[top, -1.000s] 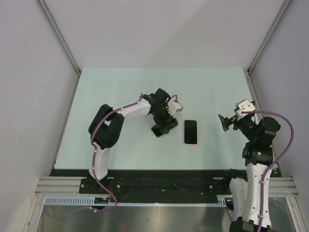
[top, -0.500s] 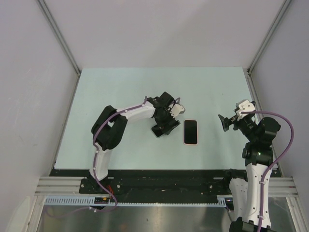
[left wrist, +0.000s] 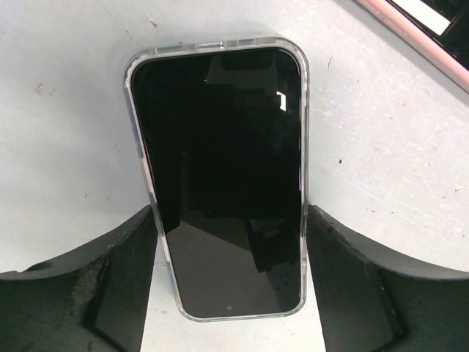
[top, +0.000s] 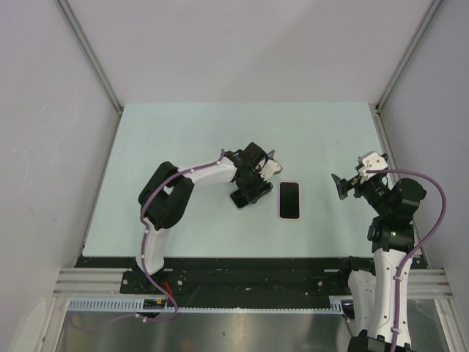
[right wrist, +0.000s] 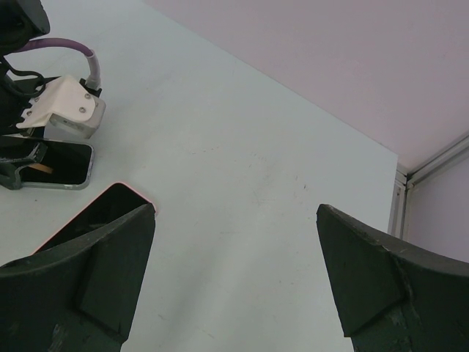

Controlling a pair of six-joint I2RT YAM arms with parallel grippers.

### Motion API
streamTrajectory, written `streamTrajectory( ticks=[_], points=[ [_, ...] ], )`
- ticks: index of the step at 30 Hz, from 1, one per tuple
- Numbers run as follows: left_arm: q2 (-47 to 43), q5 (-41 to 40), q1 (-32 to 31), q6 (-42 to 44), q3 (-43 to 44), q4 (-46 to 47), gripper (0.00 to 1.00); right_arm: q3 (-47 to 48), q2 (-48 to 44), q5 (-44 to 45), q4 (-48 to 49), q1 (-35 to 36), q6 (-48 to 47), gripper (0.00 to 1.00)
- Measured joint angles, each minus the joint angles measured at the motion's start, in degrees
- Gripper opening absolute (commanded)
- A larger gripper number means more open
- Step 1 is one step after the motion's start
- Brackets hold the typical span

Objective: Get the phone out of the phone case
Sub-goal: Pick up the phone at the center of the board.

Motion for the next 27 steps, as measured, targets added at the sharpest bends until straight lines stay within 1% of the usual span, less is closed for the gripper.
streamTrajectory(
  ticks=[4,5,7,8,9,10,20,23,27],
  points=[
    [-0.63,0.13,0.02,0.07,-1.09,1.25,0.39,0.0,-0.15,-0.02,0.0,0.0,0.0,0.96],
    [-0.81,0.2,0.04,0.09,-1.38,1.53,0.31,0.0,-0.15,-0.02,0.0,0.0,0.02,0.96],
    [-1.05,0.28,0.04,0.2,-1.75,1.95,0.23,0.0,-0.11,-0.02,0.0,0.0,0.09,0.96],
    [-1.14,0.31,0.04,0.35,-1.86,2.08,0.12,0.0,-0.07,-0.04,0.0,0.0,0.24,0.96],
    [-1.27,0.46,0.04,0.55,-2.05,2.27,0.05,0.0,0.0,-0.04,0.04,0.02,0.44,0.96],
    [-1.4,0.63,0.04,0.72,-2.25,2.4,0.0,0.0,0.15,-0.07,0.09,0.13,0.83,0.96],
    [-4.02,2.93,0.0,4.02,-5.84,2.99,0.0,0.0,4.46,-3.13,2.25,2.38,8.07,0.94],
    [-5.33,3.48,-0.02,4.59,-7.37,2.32,0.0,0.04,6.71,-3.65,3.48,4.55,10.95,0.93],
    [-7.54,4.31,-0.02,5.2,-9.07,1.75,0.0,0.28,10.91,-3.43,4.96,9.33,14.88,0.92]
  ],
)
